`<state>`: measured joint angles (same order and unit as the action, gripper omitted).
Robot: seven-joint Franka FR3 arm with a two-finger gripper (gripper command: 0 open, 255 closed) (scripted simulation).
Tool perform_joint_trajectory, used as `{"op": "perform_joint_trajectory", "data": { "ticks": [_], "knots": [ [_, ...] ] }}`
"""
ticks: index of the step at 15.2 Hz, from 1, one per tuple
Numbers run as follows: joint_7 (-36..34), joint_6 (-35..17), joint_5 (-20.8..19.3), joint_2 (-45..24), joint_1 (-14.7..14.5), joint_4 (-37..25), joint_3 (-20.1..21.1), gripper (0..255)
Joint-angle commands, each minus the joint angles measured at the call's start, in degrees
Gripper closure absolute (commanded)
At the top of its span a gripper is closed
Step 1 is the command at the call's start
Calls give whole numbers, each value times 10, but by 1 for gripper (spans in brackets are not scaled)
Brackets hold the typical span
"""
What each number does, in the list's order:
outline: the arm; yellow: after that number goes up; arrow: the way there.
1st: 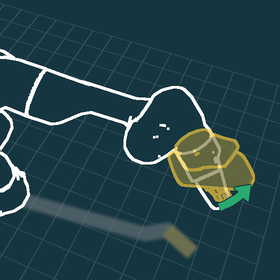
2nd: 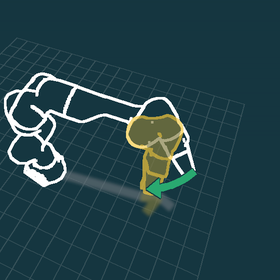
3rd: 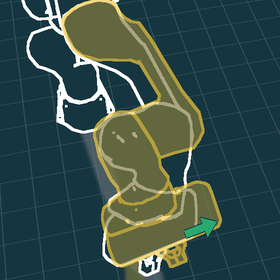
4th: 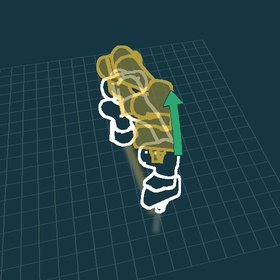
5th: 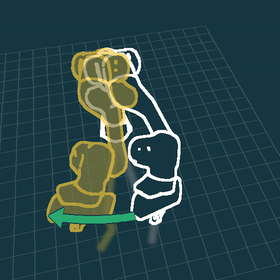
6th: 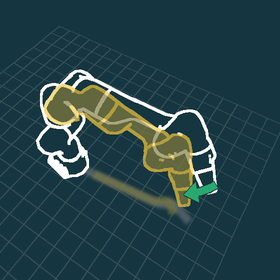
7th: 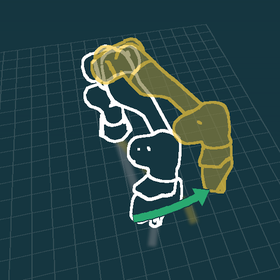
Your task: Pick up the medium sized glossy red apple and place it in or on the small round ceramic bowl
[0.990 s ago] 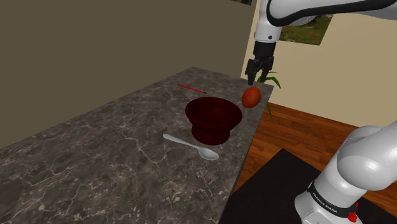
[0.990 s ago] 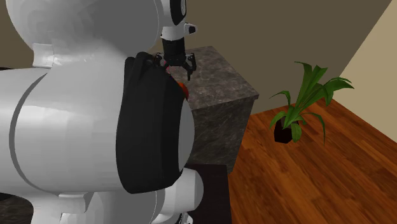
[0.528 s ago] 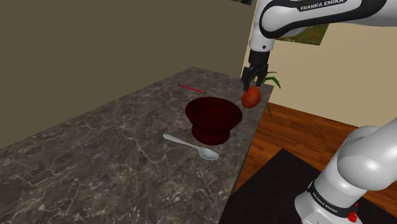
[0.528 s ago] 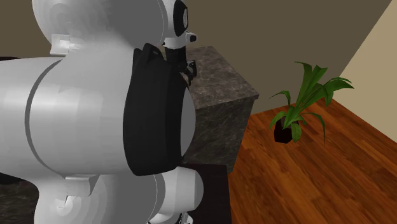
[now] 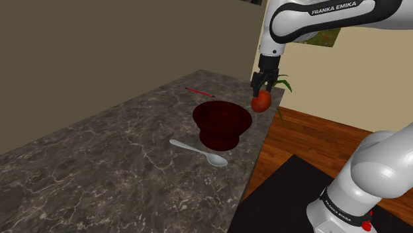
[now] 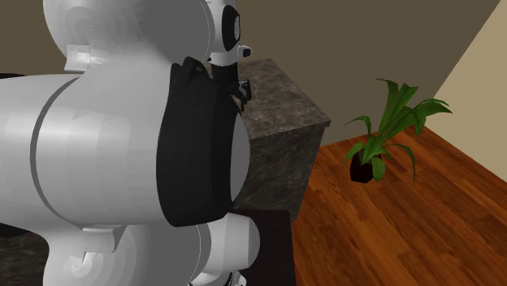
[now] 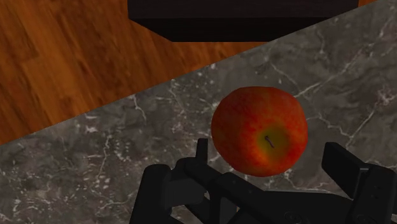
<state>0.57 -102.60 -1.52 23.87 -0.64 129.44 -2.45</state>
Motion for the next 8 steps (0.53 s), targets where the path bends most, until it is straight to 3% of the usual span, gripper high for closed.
{"op": "perform_joint_trajectory", "data": {
  "ticks": [1, 2, 8],
  "knots": [
    [0, 0, 0, 0, 0, 0, 0, 0],
    [0, 0, 0, 0, 0, 0, 0, 255],
    [0, 0, 0, 0, 0, 0, 0, 255]
  ]
}}
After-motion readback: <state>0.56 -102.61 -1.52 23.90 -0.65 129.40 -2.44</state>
